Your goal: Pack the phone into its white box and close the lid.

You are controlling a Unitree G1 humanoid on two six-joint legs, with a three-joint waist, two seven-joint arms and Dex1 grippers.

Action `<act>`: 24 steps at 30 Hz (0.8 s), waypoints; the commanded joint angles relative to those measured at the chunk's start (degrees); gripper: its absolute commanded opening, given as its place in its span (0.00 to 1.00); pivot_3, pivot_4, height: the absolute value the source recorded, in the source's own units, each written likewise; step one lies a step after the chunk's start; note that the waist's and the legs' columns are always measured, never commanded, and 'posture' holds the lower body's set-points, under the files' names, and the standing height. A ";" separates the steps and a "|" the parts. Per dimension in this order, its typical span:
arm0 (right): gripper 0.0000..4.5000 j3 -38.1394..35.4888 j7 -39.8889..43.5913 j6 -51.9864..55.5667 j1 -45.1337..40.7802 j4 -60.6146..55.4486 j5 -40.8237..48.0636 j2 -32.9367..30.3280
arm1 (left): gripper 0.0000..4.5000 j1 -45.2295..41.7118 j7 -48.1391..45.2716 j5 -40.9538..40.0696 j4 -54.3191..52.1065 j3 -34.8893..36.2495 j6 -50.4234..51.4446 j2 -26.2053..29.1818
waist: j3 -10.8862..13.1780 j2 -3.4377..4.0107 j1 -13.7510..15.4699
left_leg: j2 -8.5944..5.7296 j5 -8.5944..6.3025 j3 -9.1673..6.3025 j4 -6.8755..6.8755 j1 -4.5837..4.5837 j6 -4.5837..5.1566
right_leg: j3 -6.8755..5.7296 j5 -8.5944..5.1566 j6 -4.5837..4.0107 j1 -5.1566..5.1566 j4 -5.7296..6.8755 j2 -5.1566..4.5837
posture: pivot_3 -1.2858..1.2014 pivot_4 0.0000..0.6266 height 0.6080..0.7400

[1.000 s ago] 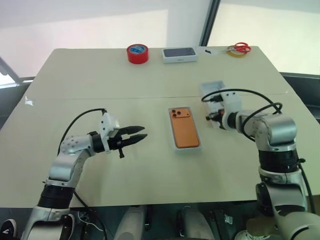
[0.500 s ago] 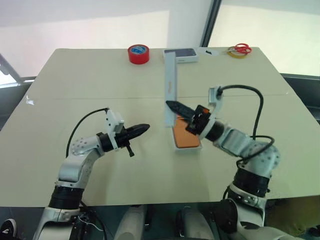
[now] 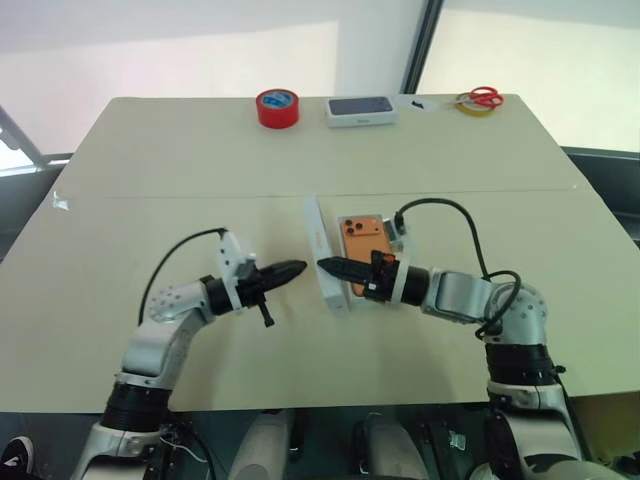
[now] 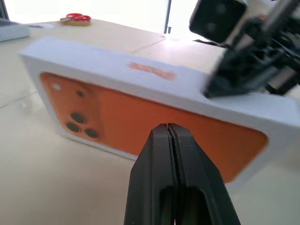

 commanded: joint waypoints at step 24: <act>0.73 -3.65 28.37 -12.97 5.05 -4.83 -32.99 -19.99 | 0.00 -14.19 2.56 7.54 18.41 -7.48 -7.55 -17.18 | -0.03 -0.06 0.97 | -0.01 -0.09 0.03 0.30 -0.09 0.18 | -0.04 0.01 0.03 0.33 0.01 -0.01 | 0.52 0.24 0.99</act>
